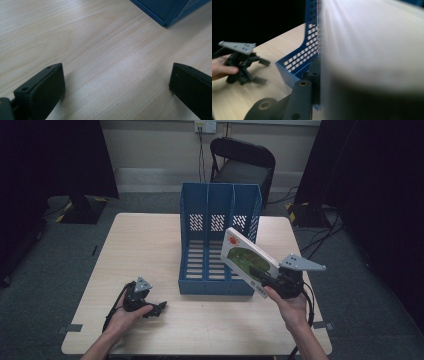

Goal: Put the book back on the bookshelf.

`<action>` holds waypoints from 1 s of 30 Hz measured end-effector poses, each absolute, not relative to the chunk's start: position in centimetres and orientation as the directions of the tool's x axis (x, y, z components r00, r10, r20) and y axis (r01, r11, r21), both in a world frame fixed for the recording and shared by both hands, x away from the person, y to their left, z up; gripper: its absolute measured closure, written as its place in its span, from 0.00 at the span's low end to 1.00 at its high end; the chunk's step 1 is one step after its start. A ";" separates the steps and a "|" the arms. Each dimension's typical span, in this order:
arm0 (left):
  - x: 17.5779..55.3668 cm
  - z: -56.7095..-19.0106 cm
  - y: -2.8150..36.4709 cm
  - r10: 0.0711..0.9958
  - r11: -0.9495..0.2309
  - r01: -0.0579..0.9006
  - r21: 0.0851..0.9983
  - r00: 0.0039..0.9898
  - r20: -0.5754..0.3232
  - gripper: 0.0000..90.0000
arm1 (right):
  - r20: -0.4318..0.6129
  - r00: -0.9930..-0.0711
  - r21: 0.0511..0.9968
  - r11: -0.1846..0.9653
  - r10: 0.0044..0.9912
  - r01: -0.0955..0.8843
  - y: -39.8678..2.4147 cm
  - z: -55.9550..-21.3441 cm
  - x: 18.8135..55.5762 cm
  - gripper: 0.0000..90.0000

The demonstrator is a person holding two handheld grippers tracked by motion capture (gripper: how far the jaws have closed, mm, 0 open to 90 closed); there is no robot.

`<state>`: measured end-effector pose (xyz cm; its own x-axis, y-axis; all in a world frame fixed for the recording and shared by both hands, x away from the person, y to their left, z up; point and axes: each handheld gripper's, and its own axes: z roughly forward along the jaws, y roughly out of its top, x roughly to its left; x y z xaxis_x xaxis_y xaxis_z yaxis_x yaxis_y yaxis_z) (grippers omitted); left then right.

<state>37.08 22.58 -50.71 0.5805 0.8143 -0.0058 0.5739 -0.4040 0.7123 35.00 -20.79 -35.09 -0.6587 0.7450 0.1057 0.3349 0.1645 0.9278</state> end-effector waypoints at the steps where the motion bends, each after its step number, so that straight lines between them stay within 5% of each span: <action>1: 37.1 -50.7 22.6 0.814 -0.404 0.574 0.712 0.580 -0.005 0.00 | 0.104 -0.648 0.927 0.163 0.754 0.338 -20.8 -35.0 35.1 0.85; 30: 37.2 -50.7 22.6 0.814 -0.405 0.573 0.712 0.580 -0.004 0.00 | 0.064 -0.322 0.904 0.082 0.945 0.420 -18.0 -36.7 40.9 0.85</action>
